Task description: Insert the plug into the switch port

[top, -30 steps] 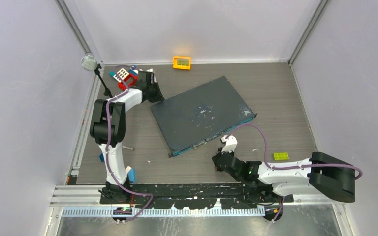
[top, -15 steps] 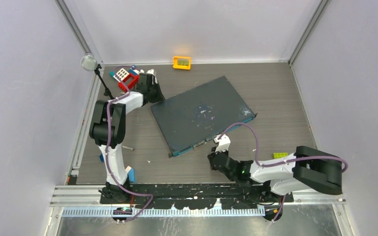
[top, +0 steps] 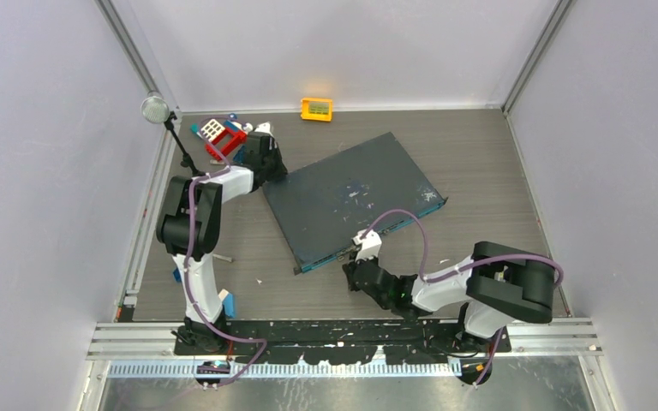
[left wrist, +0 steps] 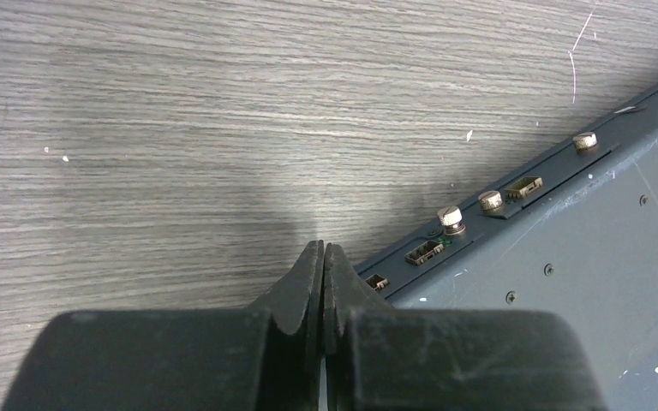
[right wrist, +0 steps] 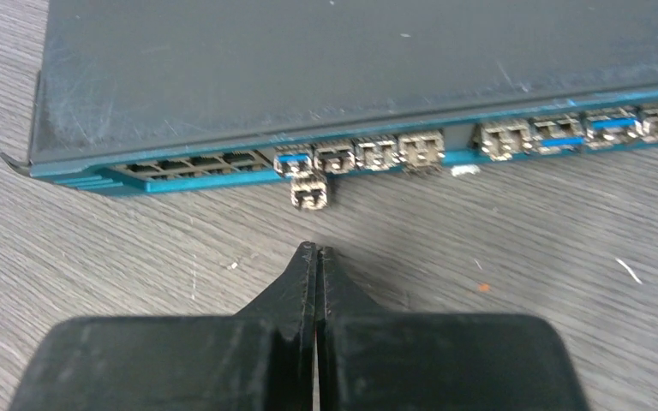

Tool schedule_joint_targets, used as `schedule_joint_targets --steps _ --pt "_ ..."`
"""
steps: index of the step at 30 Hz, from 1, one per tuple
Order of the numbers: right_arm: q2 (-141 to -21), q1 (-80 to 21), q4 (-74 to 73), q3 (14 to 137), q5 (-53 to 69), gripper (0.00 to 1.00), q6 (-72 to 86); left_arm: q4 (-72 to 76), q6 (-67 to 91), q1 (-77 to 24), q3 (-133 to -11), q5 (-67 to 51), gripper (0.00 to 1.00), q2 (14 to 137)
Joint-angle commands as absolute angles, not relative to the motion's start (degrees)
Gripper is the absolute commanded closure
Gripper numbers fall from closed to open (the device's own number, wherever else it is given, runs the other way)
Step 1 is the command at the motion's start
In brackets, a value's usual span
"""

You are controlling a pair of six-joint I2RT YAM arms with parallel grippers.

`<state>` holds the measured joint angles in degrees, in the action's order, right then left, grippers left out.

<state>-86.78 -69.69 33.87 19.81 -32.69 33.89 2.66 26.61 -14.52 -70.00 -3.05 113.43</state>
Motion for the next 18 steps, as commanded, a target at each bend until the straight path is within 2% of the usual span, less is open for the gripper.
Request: schedule_joint_targets --steps 1,12,18 --pt "-90.73 -70.04 35.01 22.17 -33.14 1.00 33.07 -15.99 26.21 -19.33 -63.44 -9.50 1.00 116.82" --pt "-96.42 -68.69 34.49 25.04 -40.47 1.00 33.75 -15.67 26.51 -19.34 -63.63 -11.25 1.00 117.76" --pt "-100.82 -65.11 42.73 24.32 -39.22 1.00 30.19 -15.61 26.22 -19.54 -64.09 -13.71 1.00 118.41"
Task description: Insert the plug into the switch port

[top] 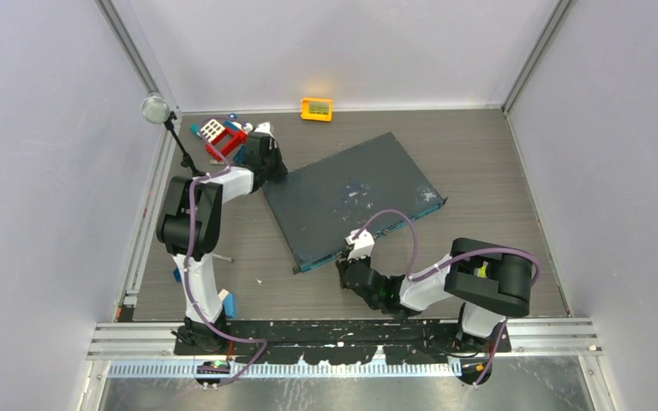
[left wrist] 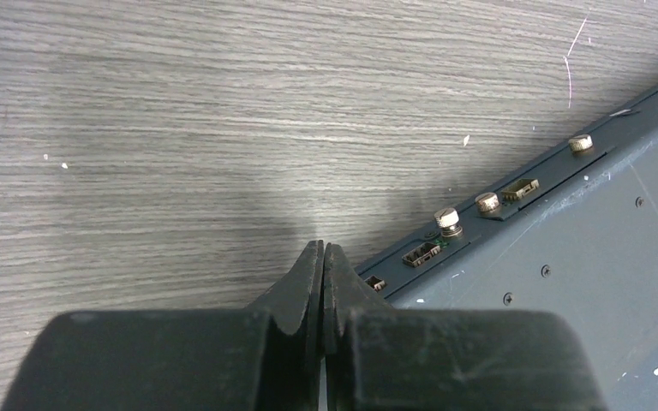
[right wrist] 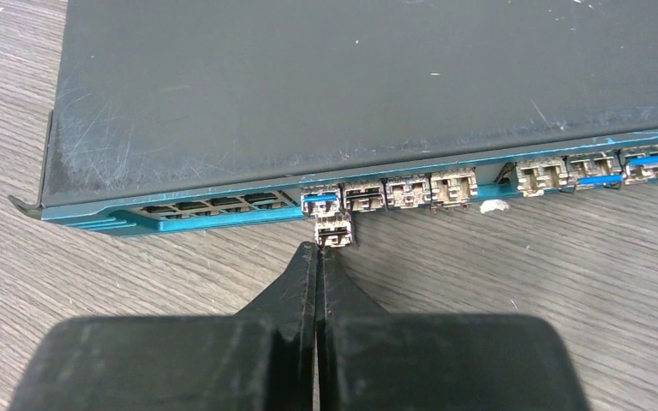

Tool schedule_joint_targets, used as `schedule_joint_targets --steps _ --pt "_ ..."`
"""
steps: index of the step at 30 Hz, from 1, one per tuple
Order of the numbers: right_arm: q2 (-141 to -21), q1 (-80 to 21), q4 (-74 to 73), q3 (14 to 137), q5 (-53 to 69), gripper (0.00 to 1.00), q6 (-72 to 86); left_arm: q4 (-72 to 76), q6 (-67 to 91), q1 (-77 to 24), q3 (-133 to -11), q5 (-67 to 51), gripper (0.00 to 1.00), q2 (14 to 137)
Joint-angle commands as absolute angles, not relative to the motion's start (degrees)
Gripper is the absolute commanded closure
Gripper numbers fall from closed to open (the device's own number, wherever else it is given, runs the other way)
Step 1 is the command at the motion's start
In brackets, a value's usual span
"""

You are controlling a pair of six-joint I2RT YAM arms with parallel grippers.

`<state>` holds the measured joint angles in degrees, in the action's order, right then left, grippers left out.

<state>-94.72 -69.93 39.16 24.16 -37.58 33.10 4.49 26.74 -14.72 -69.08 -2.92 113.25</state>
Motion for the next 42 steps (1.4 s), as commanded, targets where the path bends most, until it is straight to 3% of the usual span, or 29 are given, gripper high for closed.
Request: schedule_joint_targets --steps 1,11,18,29,34,38,42 --pt "-101.48 -64.40 44.28 24.22 -38.61 0.99 29.42 -15.75 26.00 -19.72 -64.42 -13.94 1.00 118.53" --pt "-103.69 -60.41 50.54 26.11 -39.54 1.00 22.96 -17.22 24.74 -21.09 -65.75 -16.51 1.00 119.60" --pt "-102.13 -58.24 47.33 27.54 -45.11 1.00 24.76 -18.72 24.65 -21.12 -66.45 -16.96 1.00 120.02" --pt "-96.76 -57.98 42.88 25.68 -41.88 1.00 26.65 -20.10 26.09 -21.01 -73.24 -12.24 1.00 118.95" --pt "-94.31 -58.00 42.12 23.91 -38.93 1.00 28.21 -11.08 28.36 -21.01 -73.82 -6.47 1.00 116.34" --pt "-92.52 -58.00 41.88 23.53 -37.60 1.00 27.95 4.51 29.57 -20.92 -71.04 -5.48 1.00 116.06" --pt "-90.81 -58.05 40.94 23.12 -36.15 0.99 28.73 19.70 33.87 -20.56 -68.59 -1.64 0.93 118.42"
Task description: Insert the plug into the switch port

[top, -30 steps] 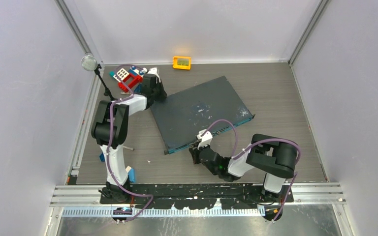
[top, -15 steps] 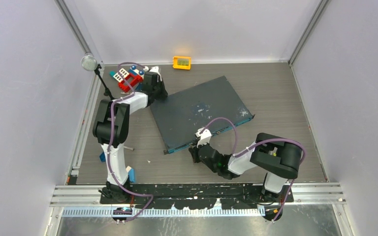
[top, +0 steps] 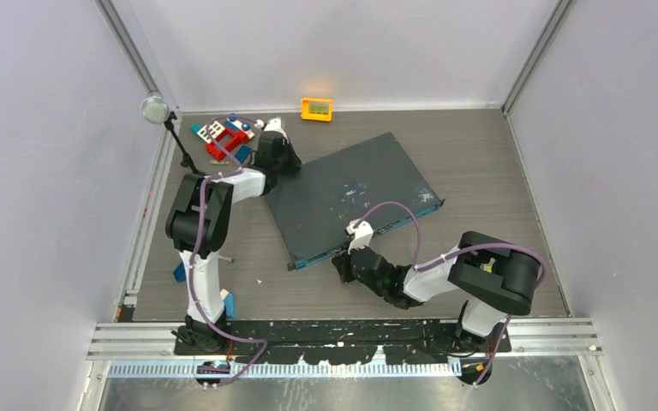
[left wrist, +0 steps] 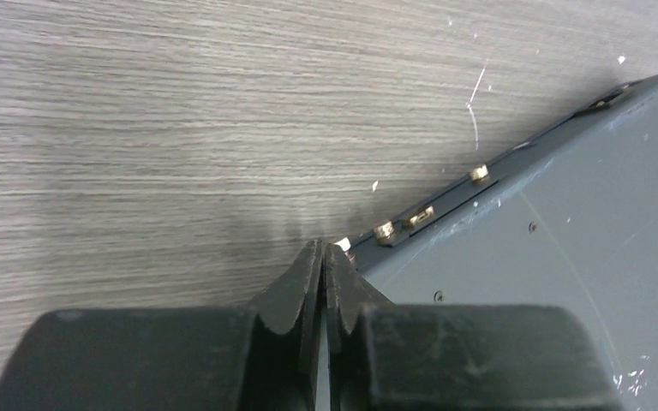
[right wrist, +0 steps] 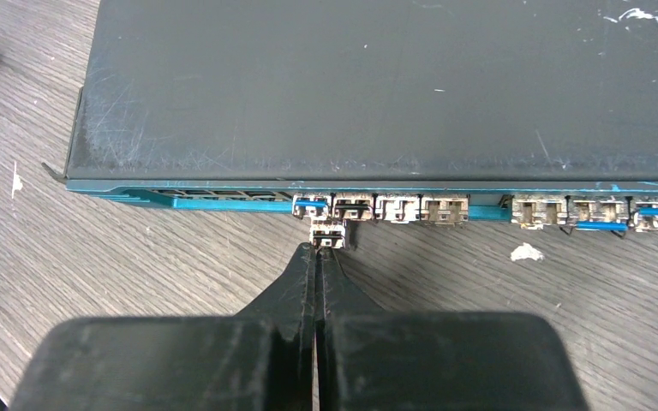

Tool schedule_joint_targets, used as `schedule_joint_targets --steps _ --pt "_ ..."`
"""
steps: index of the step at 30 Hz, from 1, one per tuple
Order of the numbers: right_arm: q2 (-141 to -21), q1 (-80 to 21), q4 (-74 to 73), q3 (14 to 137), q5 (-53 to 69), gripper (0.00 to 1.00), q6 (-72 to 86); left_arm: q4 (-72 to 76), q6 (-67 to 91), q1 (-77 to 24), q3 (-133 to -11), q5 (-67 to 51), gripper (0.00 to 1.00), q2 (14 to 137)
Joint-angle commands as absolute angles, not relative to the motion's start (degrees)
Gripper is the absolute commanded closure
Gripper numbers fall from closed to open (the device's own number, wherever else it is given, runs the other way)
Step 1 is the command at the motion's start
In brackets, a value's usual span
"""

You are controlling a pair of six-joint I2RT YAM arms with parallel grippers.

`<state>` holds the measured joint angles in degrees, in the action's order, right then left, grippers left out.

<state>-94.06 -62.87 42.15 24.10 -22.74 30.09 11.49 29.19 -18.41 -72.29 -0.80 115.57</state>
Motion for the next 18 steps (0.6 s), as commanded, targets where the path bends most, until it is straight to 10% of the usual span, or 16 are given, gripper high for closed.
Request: schedule_joint_targets --steps 1,18 --pt "-90.45 -58.05 41.03 22.92 -35.73 0.99 29.13 22.81 35.20 -20.42 -68.75 -1.84 0.92 119.57" --pt "-88.35 -58.07 39.82 21.14 -33.77 1.00 30.52 18.83 45.28 -19.60 -79.61 15.66 0.93 127.86"
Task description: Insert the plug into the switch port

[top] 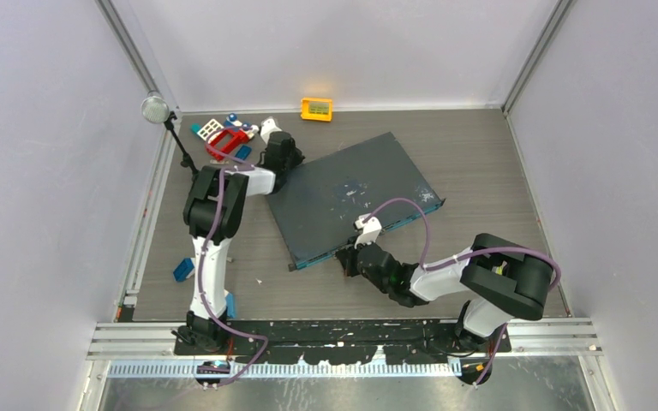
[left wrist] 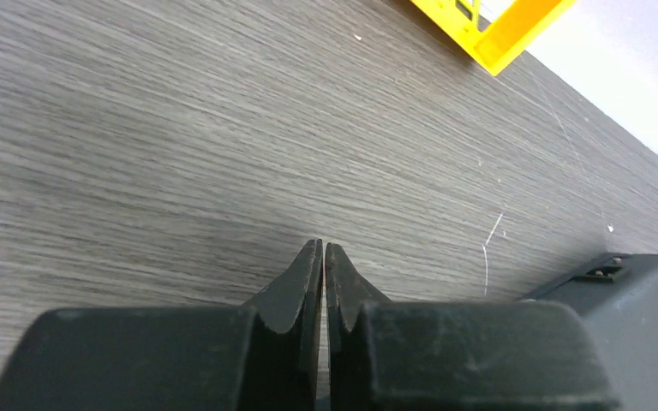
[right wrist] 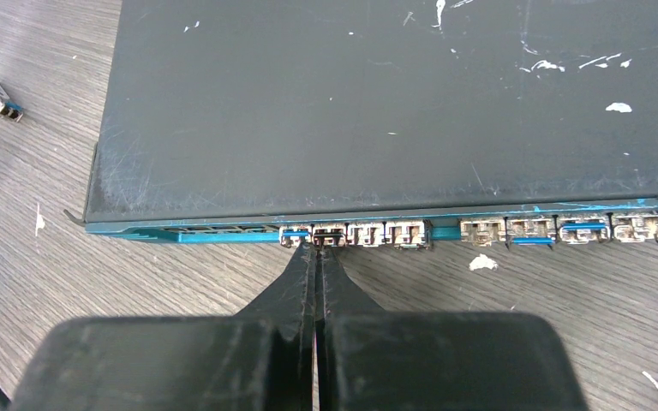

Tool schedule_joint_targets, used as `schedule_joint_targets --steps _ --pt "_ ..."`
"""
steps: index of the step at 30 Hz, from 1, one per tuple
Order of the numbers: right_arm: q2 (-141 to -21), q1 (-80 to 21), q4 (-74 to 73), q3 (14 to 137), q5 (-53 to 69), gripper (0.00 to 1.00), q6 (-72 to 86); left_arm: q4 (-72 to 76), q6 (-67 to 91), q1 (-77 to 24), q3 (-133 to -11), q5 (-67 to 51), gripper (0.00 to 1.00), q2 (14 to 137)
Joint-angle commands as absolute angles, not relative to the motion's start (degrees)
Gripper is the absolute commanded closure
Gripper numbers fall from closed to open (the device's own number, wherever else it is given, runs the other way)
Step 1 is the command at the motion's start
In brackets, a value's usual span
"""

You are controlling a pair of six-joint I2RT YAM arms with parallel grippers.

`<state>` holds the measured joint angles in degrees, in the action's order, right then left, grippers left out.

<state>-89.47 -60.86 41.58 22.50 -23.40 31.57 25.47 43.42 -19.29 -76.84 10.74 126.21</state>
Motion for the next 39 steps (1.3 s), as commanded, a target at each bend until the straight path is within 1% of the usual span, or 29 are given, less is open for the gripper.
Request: schedule_joint_targets --steps 1,4,9,13,17,21,24,28,33,36,39 --pt "-87.97 -58.08 39.53 20.99 -33.42 0.99 30.58 18.07 45.86 -19.60 -79.91 16.49 0.93 127.96" --pt "-86.03 -58.07 38.04 20.46 -32.08 1.00 30.59 15.45 46.58 -19.36 -81.55 17.01 0.94 128.58" --pt "-80.49 -58.95 34.05 18.95 -29.99 1.00 29.43 12.99 48.21 -19.34 -80.70 15.45 1.00 128.07" --pt "-74.95 -61.18 29.14 17.26 -32.12 1.00 30.37 12.37 49.42 -19.34 -78.94 16.68 1.00 126.86" --pt "-72.18 -62.47 26.15 16.57 -33.76 1.00 31.63 12.62 49.31 -18.63 -80.35 17.71 1.00 127.73" --pt "-71.37 -63.06 25.36 16.46 -34.86 1.00 31.91 12.45 50.12 -17.05 -84.42 13.44 1.00 131.10" --pt "-71.28 -63.12 25.32 16.84 -35.11 0.99 31.66 13.19 52.62 -15.92 -84.02 10.58 1.00 132.22" --pt "-71.13 -63.13 25.31 17.07 -35.37 1.00 31.36 19.09 55.40 -15.82 -77.60 10.17 1.00 129.99" --pt "-70.14 -63.36 24.67 17.11 -35.29 1.00 31.55 38.31 62.49 -15.82 -64.74 10.69 1.00 129.65" --pt "-69.16 -63.44 23.75 17.06 -35.61 1.00 31.90 47.59 66.30 -15.86 -60.79 11.39 1.00 131.24" --pt "-68.66 -63.54 22.75 17.26 -35.69 0.99 32.14 49.28 66.54 -16.01 -59.68 12.39 1.00 131.20"
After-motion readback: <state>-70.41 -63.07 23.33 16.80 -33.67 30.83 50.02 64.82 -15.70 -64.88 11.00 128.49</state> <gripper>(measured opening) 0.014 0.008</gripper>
